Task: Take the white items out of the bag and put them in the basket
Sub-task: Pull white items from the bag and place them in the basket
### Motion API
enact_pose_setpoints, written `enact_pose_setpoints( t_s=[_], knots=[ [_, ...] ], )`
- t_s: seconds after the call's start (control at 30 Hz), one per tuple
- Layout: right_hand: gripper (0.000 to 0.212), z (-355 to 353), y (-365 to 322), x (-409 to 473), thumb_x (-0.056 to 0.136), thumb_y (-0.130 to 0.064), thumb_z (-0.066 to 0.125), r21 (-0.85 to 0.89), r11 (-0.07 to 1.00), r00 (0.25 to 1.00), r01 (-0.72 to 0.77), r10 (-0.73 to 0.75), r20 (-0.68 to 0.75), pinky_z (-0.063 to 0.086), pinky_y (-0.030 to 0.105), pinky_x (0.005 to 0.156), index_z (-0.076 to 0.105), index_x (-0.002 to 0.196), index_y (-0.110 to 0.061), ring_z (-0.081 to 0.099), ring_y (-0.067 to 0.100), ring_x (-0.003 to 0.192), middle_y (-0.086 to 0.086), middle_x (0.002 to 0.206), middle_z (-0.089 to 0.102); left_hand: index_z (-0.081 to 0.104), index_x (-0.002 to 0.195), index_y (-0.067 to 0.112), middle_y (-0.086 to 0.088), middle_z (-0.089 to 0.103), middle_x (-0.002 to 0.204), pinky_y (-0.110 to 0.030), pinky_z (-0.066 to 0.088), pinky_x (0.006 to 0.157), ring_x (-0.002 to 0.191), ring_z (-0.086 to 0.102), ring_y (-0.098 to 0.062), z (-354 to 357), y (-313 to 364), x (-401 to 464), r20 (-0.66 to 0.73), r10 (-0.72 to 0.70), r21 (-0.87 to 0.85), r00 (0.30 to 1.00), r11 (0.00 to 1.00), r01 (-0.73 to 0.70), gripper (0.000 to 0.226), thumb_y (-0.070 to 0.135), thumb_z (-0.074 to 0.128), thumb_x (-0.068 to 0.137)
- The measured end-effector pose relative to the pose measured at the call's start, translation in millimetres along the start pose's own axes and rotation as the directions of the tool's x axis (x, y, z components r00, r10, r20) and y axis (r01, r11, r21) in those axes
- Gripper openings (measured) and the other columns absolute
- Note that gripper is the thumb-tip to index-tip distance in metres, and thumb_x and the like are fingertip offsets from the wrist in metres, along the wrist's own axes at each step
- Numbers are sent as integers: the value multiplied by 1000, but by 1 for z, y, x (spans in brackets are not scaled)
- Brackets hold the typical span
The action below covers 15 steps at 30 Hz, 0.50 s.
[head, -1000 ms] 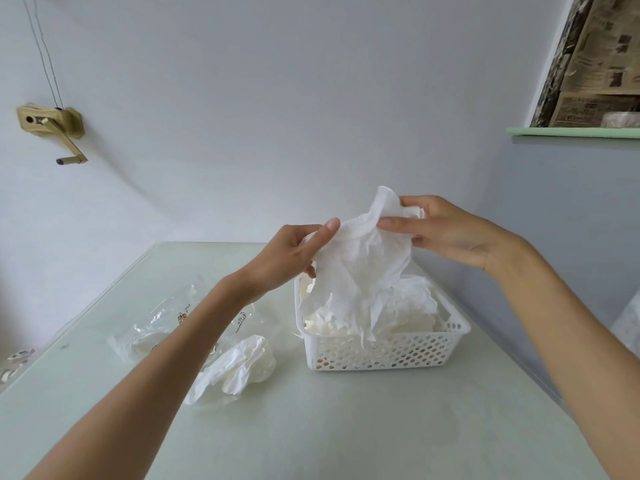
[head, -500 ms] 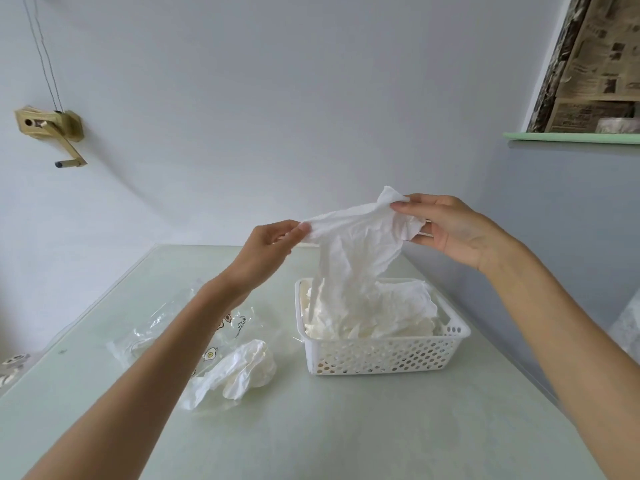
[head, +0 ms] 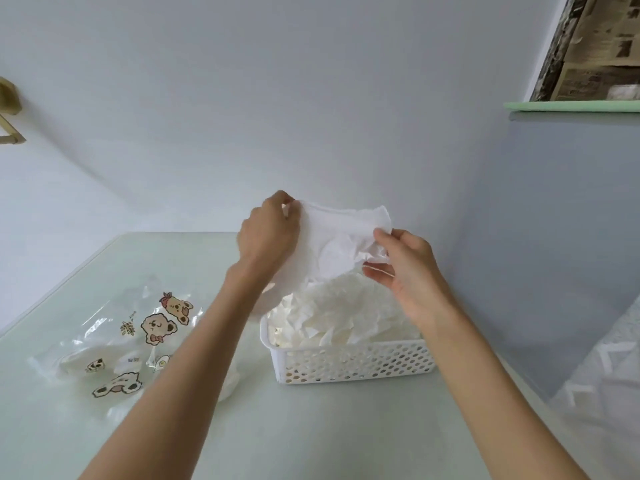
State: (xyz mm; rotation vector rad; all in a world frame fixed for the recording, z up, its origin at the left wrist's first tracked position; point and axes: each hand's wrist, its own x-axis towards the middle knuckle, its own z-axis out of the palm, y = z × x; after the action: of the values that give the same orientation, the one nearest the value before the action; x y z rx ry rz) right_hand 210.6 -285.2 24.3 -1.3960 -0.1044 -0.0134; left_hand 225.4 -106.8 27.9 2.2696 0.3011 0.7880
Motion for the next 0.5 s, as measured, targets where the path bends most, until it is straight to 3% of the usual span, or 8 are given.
enact_pose_setpoints(
  t_s=[0.07,0.13,0.27,0.37,0.5],
  knots=[
    [15,-21,22,14,97,-14,53,-113,993,994,-28,16,-105,49,17,45,54,109,-5,65,10,46,9,90,63,58,116,25,-7,67,109,-34,40,74,99,58,-36,41,-11,-1,109,78,93,991,992,-89,28,35,36,100],
    [15,-41,39,27,96,-14,53,-293,956,985,-14,-38,-170,46,18,43,53,108,-6,62,11,41,9,79,66,59,113,26,-3,70,108,-32,36,67,96,59,-34,72,-21,1,200,137,169,970,971,-172,26,36,39,100],
    [9,-66,61,37,94,-22,54,-676,729,957,107,-259,-128,43,16,51,54,100,-15,57,5,42,-1,50,62,62,106,27,9,72,105,-30,34,63,91,63,-28,100,-26,6,244,257,219,935,925,-312,25,43,45,98],
    [13,-75,70,43,93,-27,56,-812,563,916,155,-389,-95,44,29,59,56,102,-18,62,20,61,-1,53,60,61,106,27,8,72,97,-29,33,62,85,63,-25,109,-25,9,255,320,281,912,878,-387,28,49,50,95],
    [16,-77,74,50,93,-33,56,-910,399,903,113,-423,-73,37,29,59,54,104,-22,60,26,72,1,67,65,59,112,31,13,68,100,-28,33,64,90,64,-14,107,-26,9,247,319,233,915,897,-376,42,62,57,84]
  ],
)
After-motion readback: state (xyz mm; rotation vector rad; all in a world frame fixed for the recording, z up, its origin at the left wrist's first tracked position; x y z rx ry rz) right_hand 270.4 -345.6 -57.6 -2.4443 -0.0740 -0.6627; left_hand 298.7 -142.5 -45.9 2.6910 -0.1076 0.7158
